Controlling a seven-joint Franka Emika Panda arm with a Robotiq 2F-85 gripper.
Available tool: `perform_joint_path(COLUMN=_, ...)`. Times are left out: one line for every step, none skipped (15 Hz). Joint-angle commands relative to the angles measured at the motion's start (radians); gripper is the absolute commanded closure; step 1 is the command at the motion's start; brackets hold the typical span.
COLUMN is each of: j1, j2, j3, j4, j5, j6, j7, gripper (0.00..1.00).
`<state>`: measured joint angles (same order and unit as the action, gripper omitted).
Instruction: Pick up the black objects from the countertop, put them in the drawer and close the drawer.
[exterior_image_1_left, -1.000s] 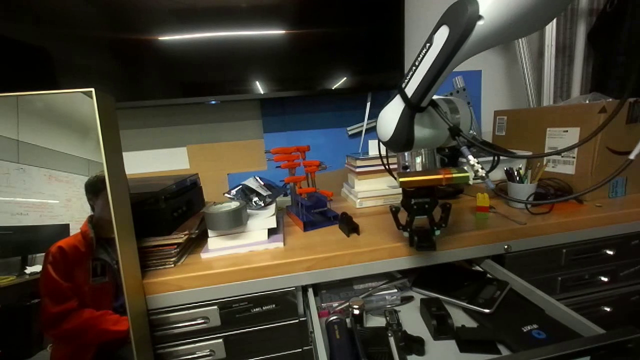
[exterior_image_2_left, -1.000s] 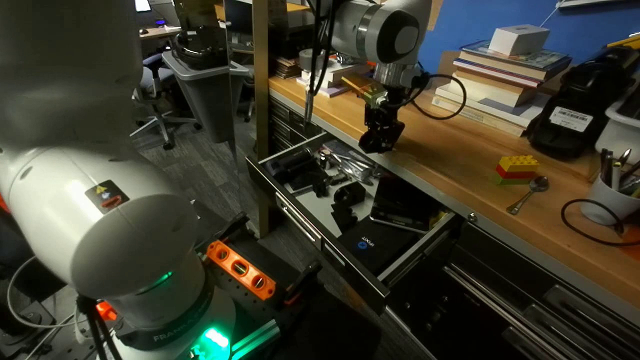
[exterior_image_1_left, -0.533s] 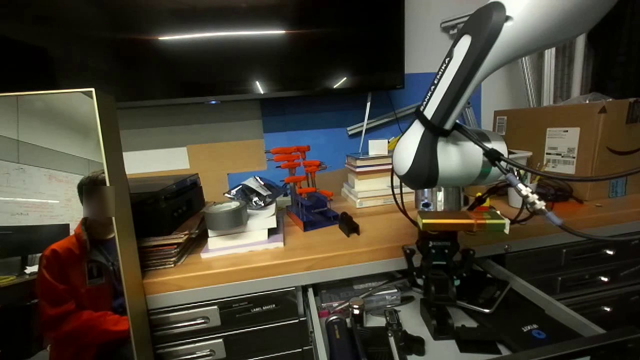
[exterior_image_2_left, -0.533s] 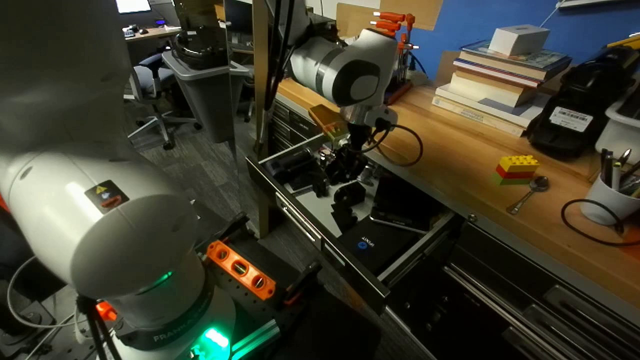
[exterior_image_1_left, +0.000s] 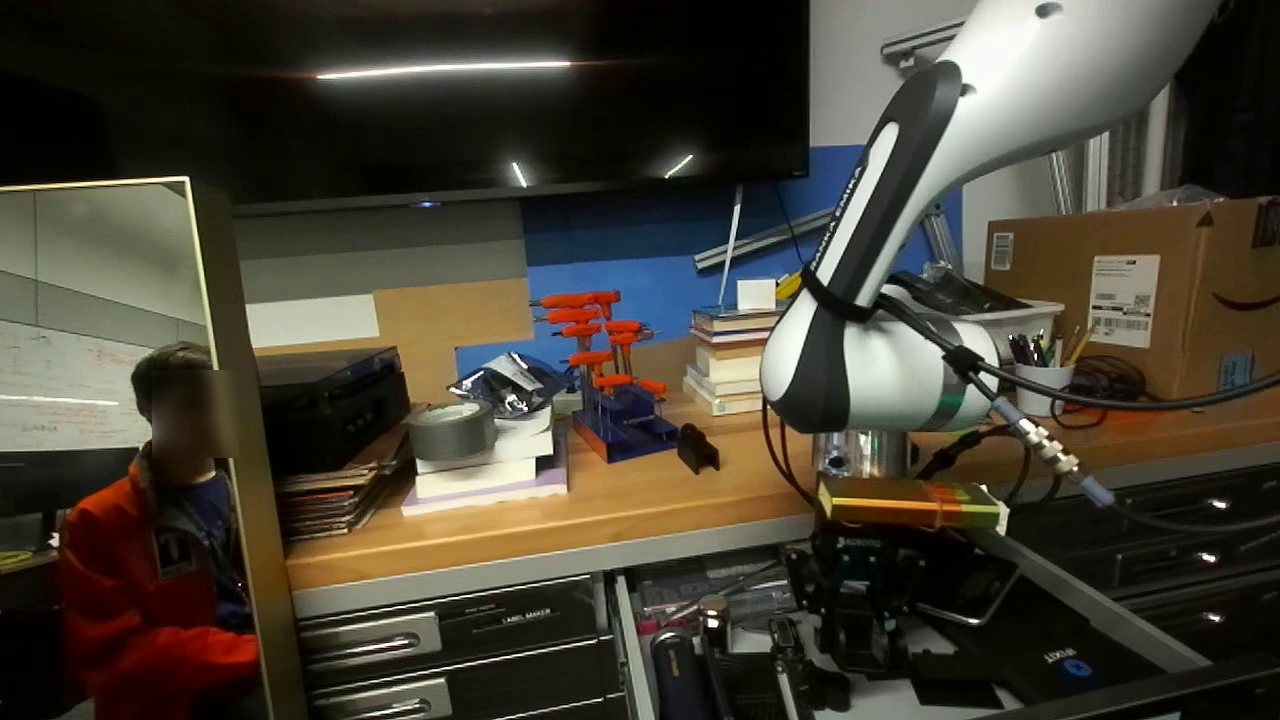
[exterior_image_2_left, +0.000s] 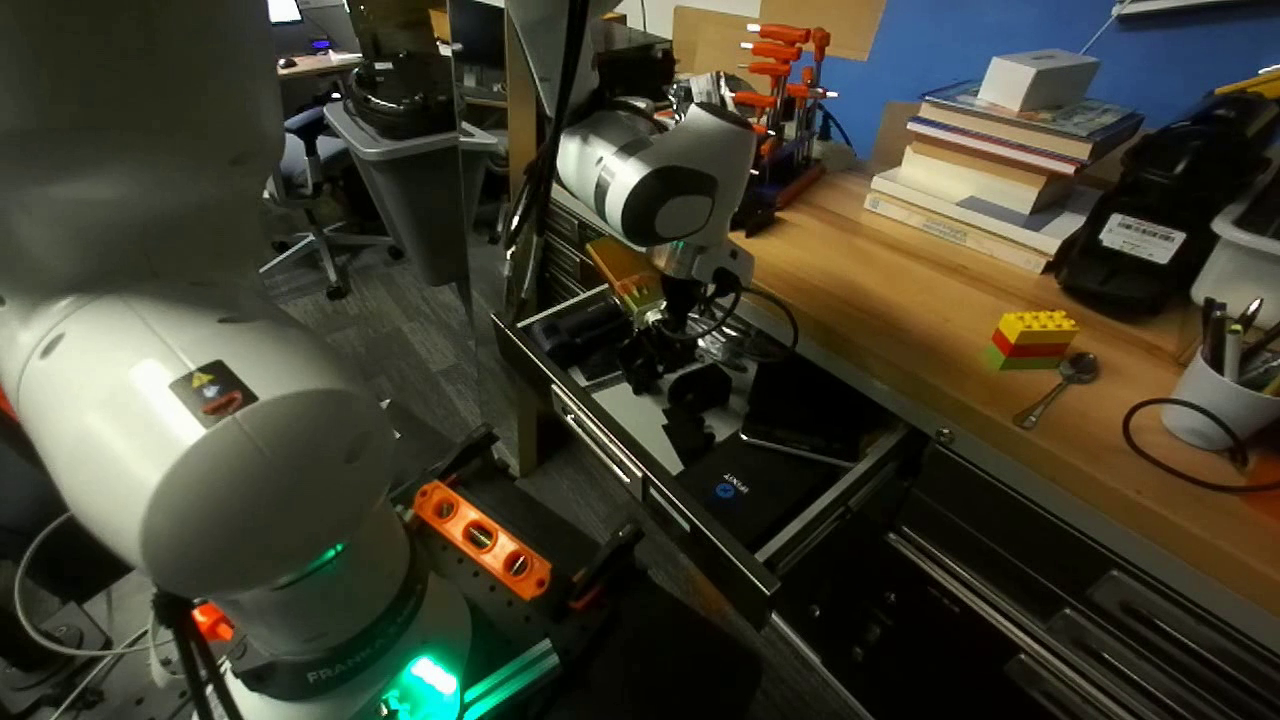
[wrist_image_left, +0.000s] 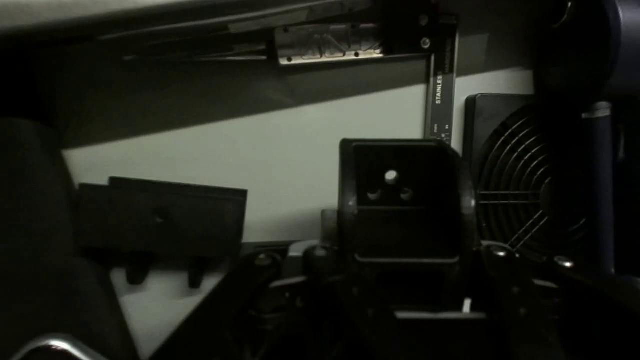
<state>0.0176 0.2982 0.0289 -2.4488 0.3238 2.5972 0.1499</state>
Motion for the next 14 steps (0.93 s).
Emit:
perform_joint_path(j1=-0.035, j2=0.057, j3=0.052, j4=0.047, j5=0.059, j6=0.043, j7=-0.107, gripper=0.74)
perform_joint_path(j1=-0.043, j2=0.071, j3=0.059, j4=0.056, j5=0.064, j6=0.052, j7=-0.124, gripper=0.74)
perform_joint_path(j1=-0.055, j2=0.086, j3=0.068, j4=0.066, j5=0.074, j6=0.058, j7=-0.149, gripper=0.74)
perform_joint_path(j1=-0.066, j2=0.098, j3=0.075, j4=0.076, j5=0.081, j6=0.062, j7=-0.168, gripper=0.74)
perform_joint_path(j1=-0.073, j2=0.111, j3=0.076, j4=0.085, j5=0.081, j6=0.068, j7=-0.178, gripper=0.74)
perform_joint_path(j1=-0.084, j2=0.122, j3=0.079, j4=0.094, j5=0.08, j6=0.071, j7=-0.193, gripper=0.74)
perform_joint_path(j1=-0.086, j2=0.133, j3=0.073, j4=0.102, j5=0.066, j6=0.076, j7=-0.193, gripper=0.74)
perform_joint_path(j1=-0.089, j2=0.144, j3=0.067, j4=0.109, j5=0.055, j6=0.082, j7=-0.192, gripper=0.74)
perform_joint_path(j1=-0.094, j2=0.152, j3=0.065, j4=0.116, j5=0.05, j6=0.083, j7=-0.195, gripper=0.74)
perform_joint_path(j1=-0.096, j2=0.161, j3=0.06, j4=0.124, j5=0.043, j6=0.083, j7=-0.193, gripper=0.74)
perform_joint_path(j1=-0.096, j2=0.165, j3=0.055, j4=0.129, j5=0.038, j6=0.086, j7=-0.187, gripper=0.74)
perform_joint_path(j1=-0.097, j2=0.167, j3=0.051, j4=0.133, j5=0.032, j6=0.087, j7=-0.184, gripper=0.74)
perform_joint_path(j1=-0.095, j2=0.172, j3=0.046, j4=0.136, j5=0.025, j6=0.089, j7=-0.178, gripper=0.74)
perform_joint_path(j1=-0.095, j2=0.177, j3=0.042, j4=0.137, j5=0.021, j6=0.095, j7=-0.175, gripper=0.74)
